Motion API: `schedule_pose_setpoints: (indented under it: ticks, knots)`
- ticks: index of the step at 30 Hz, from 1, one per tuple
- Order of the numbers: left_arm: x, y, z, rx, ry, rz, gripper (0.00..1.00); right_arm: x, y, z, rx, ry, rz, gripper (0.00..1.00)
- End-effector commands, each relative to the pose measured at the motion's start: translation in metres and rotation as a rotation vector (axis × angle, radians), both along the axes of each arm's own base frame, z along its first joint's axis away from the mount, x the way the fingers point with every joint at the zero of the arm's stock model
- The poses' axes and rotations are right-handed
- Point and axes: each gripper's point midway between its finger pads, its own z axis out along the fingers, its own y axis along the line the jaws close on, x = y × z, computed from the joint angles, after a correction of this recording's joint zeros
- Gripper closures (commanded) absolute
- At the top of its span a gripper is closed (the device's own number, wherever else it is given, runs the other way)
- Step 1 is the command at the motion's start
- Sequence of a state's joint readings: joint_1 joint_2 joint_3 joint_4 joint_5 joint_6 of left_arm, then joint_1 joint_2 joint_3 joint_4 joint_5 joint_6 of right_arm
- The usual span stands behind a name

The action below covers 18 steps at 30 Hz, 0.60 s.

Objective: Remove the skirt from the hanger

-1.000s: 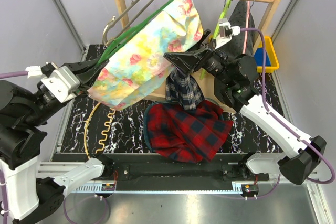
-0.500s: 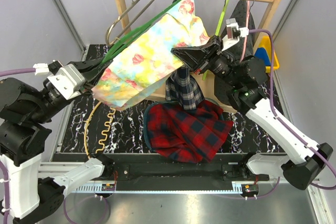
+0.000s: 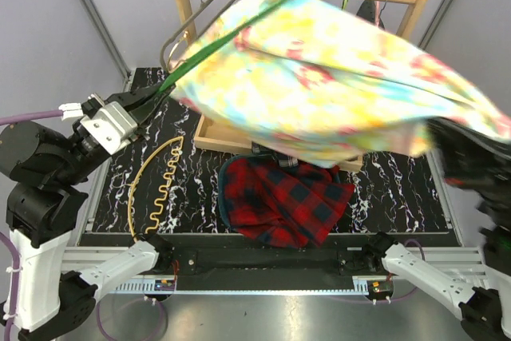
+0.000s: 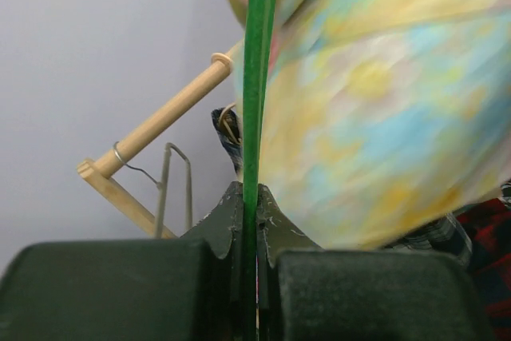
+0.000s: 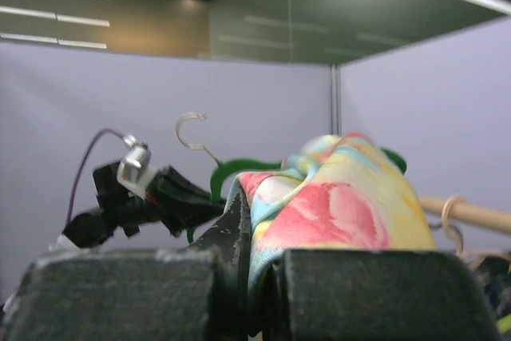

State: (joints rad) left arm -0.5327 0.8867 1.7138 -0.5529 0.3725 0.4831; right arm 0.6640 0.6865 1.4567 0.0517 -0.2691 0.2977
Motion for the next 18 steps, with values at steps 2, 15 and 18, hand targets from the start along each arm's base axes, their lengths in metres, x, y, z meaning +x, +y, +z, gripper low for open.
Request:
schedule_pose_setpoints:
  ticks: [2,15,18]
  knots:
    - [0.029,0.029,0.035,-0.065,-0.108,0.219,1.0,-0.043,-0.068,0.043,0.131,-0.135,-0.13,1.0]
    - [-0.004,0.138,0.096,-0.395,-0.224,0.626,1.0,-0.009,-0.024,0.024,-0.016,-0.075,-0.083,1.0]
    - [-0.027,0.179,0.108,-0.498,-0.283,0.784,1.0,-0.001,0.008,0.018,-0.128,-0.073,-0.041,1.0]
